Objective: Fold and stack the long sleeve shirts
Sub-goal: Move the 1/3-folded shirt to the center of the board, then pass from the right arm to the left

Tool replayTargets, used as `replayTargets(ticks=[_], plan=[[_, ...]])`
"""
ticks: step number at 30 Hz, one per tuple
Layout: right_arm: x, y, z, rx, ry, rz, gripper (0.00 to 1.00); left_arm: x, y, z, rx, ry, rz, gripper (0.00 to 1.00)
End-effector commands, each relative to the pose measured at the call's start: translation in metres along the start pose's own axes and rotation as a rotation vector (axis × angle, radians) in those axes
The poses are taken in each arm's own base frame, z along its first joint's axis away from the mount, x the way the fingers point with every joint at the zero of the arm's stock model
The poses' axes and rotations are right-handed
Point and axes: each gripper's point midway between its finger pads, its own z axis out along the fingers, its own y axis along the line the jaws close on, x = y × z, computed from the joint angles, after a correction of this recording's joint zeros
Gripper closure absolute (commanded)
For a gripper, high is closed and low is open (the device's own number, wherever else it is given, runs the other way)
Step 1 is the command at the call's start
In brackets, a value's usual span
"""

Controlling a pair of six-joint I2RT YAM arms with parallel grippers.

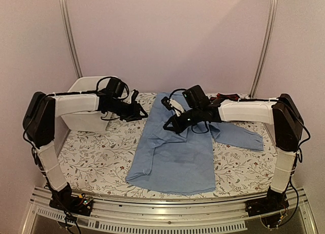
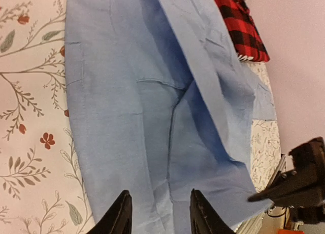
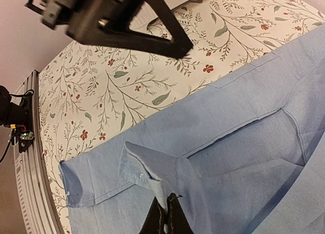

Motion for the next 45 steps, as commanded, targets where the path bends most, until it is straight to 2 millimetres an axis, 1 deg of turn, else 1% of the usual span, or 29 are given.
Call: replayTargets(ticks=[1,3,6,7,10,14,18,21,25,28,30,32,34,36,38,41,43,44,45], plan=[[-0.022,0.001,-0.020,0.050,-0.057,-0.050,0.99,-0.012,-0.052,-0.057,0.115,-0.137,0.221,0.59],[-0.025,0.002,-0.023,0.053,-0.065,-0.054,0.99,-0.005,-0.068,-0.068,0.145,-0.152,0.292,0.57],[-0.027,0.004,-0.026,0.053,-0.070,-0.094,0.99,0.009,-0.088,-0.076,0.176,-0.169,0.399,0.51],[-0.028,0.005,-0.027,0.051,-0.073,-0.104,0.99,0.013,-0.093,-0.074,0.185,-0.163,0.426,0.51],[-0.031,0.007,-0.030,0.045,-0.078,-0.120,0.99,0.023,-0.109,-0.067,0.218,-0.135,0.502,0.48],[-0.031,0.009,-0.033,0.045,-0.078,-0.139,0.99,0.031,-0.123,-0.050,0.238,-0.075,0.562,0.48],[-0.034,0.011,-0.036,0.045,-0.088,-0.150,0.99,0.039,-0.130,-0.035,0.255,-0.023,0.595,0.48],[-0.035,0.013,-0.037,0.042,-0.090,-0.153,0.99,0.041,-0.134,-0.026,0.251,-0.005,0.605,0.50],[-0.034,0.011,-0.036,0.053,-0.089,-0.150,0.99,0.046,-0.135,-0.021,0.256,0.015,0.599,0.60],[-0.035,0.011,-0.036,0.058,-0.091,-0.147,0.98,0.051,-0.135,-0.019,0.259,0.026,0.590,0.73],[-0.036,0.010,-0.037,0.065,-0.095,-0.142,0.98,0.053,-0.134,-0.019,0.261,0.031,0.580,0.85],[-0.038,0.010,-0.037,0.067,-0.103,-0.136,0.98,0.056,-0.135,-0.019,0.265,0.035,0.570,0.92],[-0.038,0.010,-0.038,0.067,-0.106,-0.127,0.92,0.058,-0.134,-0.020,0.258,0.034,0.548,1.00],[-0.037,0.008,-0.038,0.076,-0.105,-0.111,0.78,0.060,-0.132,-0.023,0.255,0.033,0.523,1.00],[-0.036,0.005,-0.040,0.102,-0.108,-0.093,0.62,0.069,-0.126,-0.025,0.227,0.039,0.499,1.00],[-0.035,-0.007,-0.050,0.171,-0.131,-0.042,0.45,0.079,-0.122,-0.036,0.219,0.038,0.481,1.00],[-0.039,-0.018,-0.061,0.234,-0.155,-0.009,0.37,0.080,-0.114,-0.043,0.163,0.027,0.439,1.00],[-0.040,-0.027,-0.066,0.268,-0.161,0.014,0.34,0.080,-0.107,-0.046,0.127,0.023,0.403,1.00],[-0.039,-0.037,-0.070,0.298,-0.168,0.051,0.33,0.082,-0.102,-0.048,0.103,0.026,0.365,1.00]])
